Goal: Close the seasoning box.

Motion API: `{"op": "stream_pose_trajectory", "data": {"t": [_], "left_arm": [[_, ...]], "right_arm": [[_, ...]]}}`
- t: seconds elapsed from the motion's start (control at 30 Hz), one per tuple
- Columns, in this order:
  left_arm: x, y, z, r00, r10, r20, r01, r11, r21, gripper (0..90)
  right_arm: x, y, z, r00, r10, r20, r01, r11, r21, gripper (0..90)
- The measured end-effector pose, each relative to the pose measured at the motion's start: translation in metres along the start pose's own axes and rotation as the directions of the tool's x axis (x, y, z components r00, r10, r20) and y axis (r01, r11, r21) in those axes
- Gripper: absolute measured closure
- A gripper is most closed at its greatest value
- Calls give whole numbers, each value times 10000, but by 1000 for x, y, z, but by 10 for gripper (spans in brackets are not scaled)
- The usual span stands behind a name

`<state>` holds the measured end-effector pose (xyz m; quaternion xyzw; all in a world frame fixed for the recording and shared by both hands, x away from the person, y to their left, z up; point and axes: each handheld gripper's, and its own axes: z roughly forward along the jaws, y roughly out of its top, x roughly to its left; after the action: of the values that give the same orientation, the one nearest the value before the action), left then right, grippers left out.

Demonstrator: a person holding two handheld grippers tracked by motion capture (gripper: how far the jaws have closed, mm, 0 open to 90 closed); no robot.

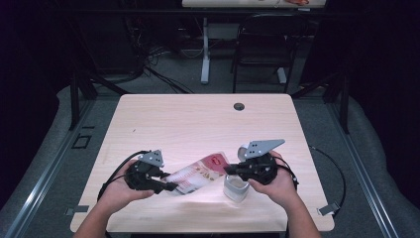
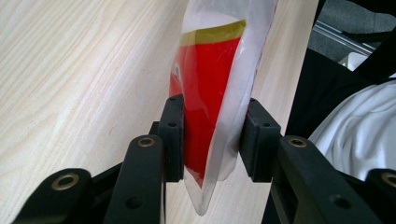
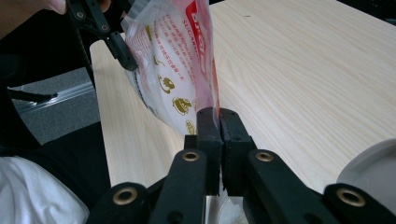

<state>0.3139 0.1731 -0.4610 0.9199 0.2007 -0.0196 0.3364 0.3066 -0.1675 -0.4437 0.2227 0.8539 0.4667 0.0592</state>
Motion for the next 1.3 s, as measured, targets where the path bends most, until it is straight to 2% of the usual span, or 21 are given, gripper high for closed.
{"op": "stream_pose_trajectory", "data": {"t": [0.6,1.3], "left_arm": [[1,6,-8,10000,-61,-16,61,10000,-50,664],[-3,17,-18,9998,71,-212,-71,10000,-11,672]], "right_arm": [[-2,-3,0,9999,115,-25,-115,9999,5,880],[-5,-7,-1,9998,197,-71,-197,9998,26,878]]}}
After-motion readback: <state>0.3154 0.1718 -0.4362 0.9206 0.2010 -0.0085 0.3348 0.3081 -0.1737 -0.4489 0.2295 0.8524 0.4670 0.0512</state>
